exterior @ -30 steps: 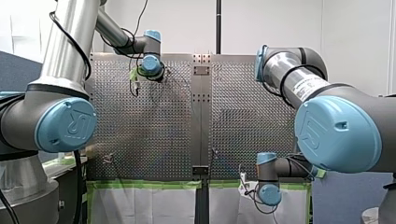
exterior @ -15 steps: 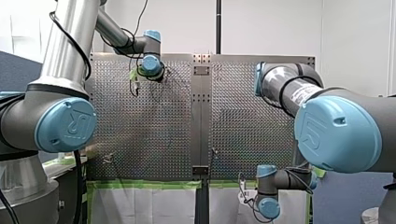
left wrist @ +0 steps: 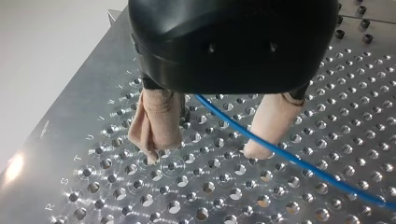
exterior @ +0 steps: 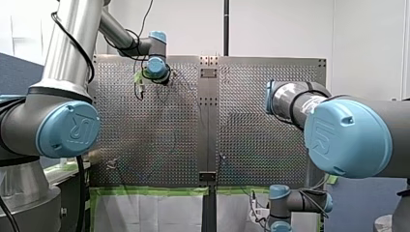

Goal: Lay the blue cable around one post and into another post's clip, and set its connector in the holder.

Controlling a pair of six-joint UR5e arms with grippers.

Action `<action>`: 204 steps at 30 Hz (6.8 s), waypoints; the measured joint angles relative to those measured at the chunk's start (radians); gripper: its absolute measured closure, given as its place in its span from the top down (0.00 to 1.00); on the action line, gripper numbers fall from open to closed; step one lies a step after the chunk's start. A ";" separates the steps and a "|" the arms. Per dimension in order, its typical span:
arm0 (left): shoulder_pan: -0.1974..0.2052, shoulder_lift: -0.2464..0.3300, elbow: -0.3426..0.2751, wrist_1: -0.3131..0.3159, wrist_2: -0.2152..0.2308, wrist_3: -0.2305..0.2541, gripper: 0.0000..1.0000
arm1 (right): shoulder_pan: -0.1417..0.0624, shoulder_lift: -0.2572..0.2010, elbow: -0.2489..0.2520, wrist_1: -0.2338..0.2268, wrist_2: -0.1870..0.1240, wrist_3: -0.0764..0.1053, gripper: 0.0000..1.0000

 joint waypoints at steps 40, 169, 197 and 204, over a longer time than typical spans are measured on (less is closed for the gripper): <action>0.007 -0.001 0.000 0.009 0.005 -0.018 1.00 | 0.025 -0.109 0.143 0.089 -0.104 0.043 0.00; 0.025 0.178 -0.149 -0.097 -0.029 -0.469 1.00 | 0.039 -0.376 0.132 0.119 -0.109 0.056 0.00; 0.011 0.296 0.010 -0.351 0.014 -0.215 1.00 | 0.041 -0.376 0.087 0.198 -0.109 0.043 0.00; 0.002 0.254 0.049 -0.409 0.072 -0.157 1.00 | 0.042 -0.376 0.087 0.199 -0.109 0.042 0.00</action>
